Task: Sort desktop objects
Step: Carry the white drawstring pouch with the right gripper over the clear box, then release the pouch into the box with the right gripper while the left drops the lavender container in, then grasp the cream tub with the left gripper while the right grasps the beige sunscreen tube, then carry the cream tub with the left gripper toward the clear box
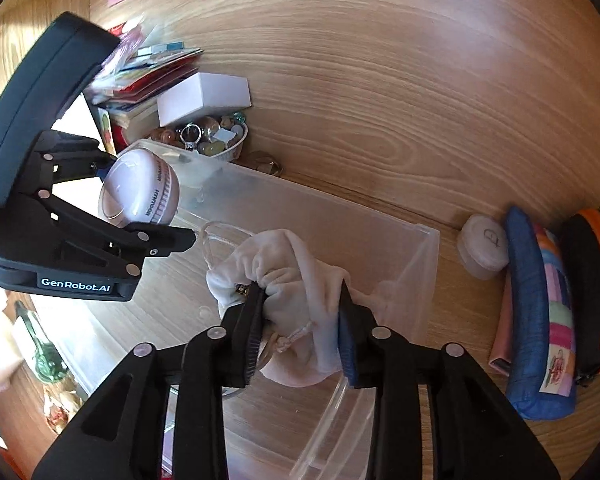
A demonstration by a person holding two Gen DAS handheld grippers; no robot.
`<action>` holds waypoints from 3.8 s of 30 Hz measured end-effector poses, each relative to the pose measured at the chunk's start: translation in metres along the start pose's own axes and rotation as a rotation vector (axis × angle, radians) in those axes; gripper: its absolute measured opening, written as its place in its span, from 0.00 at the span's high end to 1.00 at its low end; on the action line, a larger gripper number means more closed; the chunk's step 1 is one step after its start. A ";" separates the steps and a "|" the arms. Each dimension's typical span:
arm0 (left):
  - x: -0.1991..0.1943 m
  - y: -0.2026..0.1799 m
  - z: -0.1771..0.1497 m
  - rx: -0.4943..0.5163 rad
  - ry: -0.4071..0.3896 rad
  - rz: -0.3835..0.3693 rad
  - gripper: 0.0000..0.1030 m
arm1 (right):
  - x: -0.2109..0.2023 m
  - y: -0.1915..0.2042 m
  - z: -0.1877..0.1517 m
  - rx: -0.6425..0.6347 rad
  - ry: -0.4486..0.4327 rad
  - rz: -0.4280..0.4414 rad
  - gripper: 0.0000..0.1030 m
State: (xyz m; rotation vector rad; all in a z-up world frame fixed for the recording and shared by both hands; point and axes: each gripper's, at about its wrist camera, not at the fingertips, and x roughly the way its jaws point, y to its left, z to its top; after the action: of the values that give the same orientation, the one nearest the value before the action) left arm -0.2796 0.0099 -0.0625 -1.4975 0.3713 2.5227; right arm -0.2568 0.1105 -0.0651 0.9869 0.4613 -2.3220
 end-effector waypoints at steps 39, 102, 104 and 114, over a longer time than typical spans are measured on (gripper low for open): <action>-0.094 -0.001 -0.033 0.012 -0.124 0.112 0.10 | -0.064 0.002 0.011 0.036 -0.135 0.050 0.21; -0.093 0.002 -0.247 -0.303 -0.067 -0.040 0.05 | -0.083 0.109 -0.119 -0.099 0.065 0.149 0.53; -0.091 0.002 -0.245 -0.302 -0.070 -0.029 0.05 | -0.080 0.110 -0.119 -0.117 0.077 0.148 0.54; -0.085 -0.001 -0.243 -0.299 -0.130 0.040 0.06 | -0.080 0.107 -0.117 -0.090 0.060 0.177 0.56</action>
State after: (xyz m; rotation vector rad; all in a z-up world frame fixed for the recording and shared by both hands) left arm -0.0365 -0.0662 -0.0998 -1.4195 0.0028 2.7869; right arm -0.0820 0.1163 -0.0943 1.0140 0.4773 -2.1010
